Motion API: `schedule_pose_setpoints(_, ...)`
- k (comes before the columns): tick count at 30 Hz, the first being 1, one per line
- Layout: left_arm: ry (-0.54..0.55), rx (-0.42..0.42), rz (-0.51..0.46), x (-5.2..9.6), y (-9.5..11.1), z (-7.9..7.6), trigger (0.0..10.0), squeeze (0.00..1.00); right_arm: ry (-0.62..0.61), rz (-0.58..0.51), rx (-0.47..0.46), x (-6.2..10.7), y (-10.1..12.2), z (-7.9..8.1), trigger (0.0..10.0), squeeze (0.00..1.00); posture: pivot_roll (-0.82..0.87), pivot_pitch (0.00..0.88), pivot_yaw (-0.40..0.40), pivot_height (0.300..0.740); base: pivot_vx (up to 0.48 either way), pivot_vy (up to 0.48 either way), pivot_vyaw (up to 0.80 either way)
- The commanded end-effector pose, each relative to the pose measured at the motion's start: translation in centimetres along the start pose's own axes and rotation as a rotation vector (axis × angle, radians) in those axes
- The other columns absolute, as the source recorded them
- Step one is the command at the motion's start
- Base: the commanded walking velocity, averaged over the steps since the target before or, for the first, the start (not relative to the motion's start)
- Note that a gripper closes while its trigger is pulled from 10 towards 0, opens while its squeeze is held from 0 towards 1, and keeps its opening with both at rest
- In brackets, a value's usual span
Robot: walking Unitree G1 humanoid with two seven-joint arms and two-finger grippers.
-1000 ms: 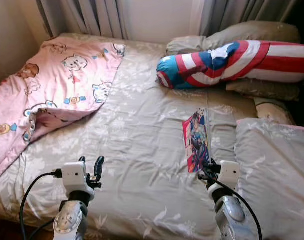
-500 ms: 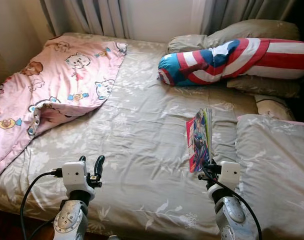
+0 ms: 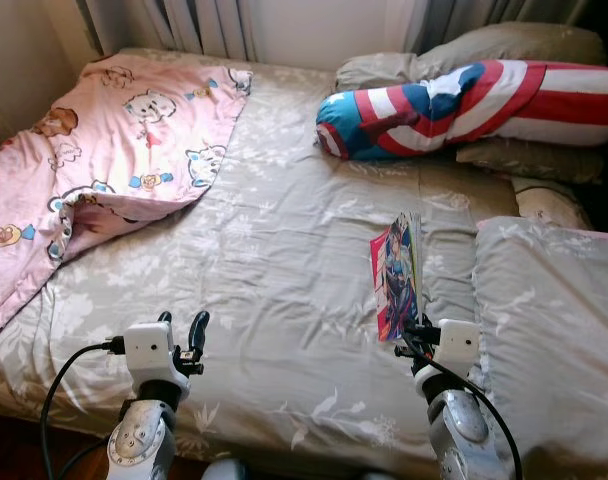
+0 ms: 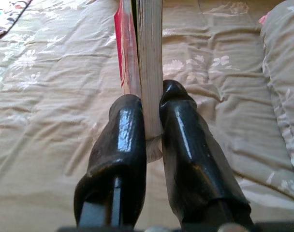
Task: Clean up the room
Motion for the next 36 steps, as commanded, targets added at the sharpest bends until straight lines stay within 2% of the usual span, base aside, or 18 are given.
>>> schedule_pose_setpoints(1, -0.003, -0.006, 0.035, 0.3, -0.7, 0.1, 10.0, 0.00, 0.005, -0.030, 0.003, 0.0, 0.5, 0.2, 10.0, 0.00, 0.03, 0.142, -0.043, 0.656, 0.000, 0.000, 0.00)
schedule_pose_setpoints(19, -0.018, -0.008, 0.048, 0.5, -0.8, -0.2, 10.0, 0.00, 0.006, 0.001, -0.012, -0.3, -0.3, 0.0, 10.0, 0.00, 0.03, 0.163, -0.038, 0.656, 0.000, 0.000, 0.00)
schedule_pose_setpoints(25, -0.022, -0.011, 0.052, 0.6, -0.8, -0.1, 10.0, 0.00, 0.011, 0.037, -0.054, -0.7, -0.8, 0.2, 10.0, 0.00, 0.04, 0.177, -0.029, 0.656, 0.000, 0.000, 0.00)
schedule_pose_setpoints(28, -0.023, -0.013, 0.051, 0.7, -0.7, 0.0, 10.0, 0.00, 0.018, 0.056, -0.057, -1.2, -1.0, 0.3, 10.0, 0.00, 0.05, 0.184, -0.025, 0.656, 0.000, 0.000, 0.00)
schedule_pose_setpoints(31, -0.026, -0.019, 0.050, 0.8, -0.4, 0.2, 10.0, 0.00, 0.004, 0.087, -0.120, -2.4, -0.9, 0.4, 10.0, 0.00, 0.07, 0.200, -0.012, 0.656, 0.000, 0.000, 0.00)
schedule_pose_setpoints(35, -0.030, -0.029, 0.055, 1.0, -0.4, 0.5, 10.0, 0.00, 0.010, 0.122, -0.148, -3.0, -1.0, 0.8, 10.0, 0.00, 0.08, 0.207, -0.002, 0.656, 0.000, 0.000, 0.00)
schedule_pose_setpoints(36, -0.033, -0.035, 0.061, 1.2, -0.4, 0.6, 10.0, 0.00, 0.007, 0.135, -0.187, -3.4, -0.9, 1.0, 10.0, 0.00, 0.09, 0.212, 0.006, 0.656, 0.000, 0.000, 0.00)
Point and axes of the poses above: a point about 5 cm out from each wrist's last joint towards the gripper, its own x axis pointing back from the gripper into the wrist, its own y axis along the axis of the wrist's last joint, z = x × y, the point moved 3 cm from there along -x, pointing out of the wrist towards the gripper, and after that the axes turned 5 degrees about -x, right-handed, at the moved point
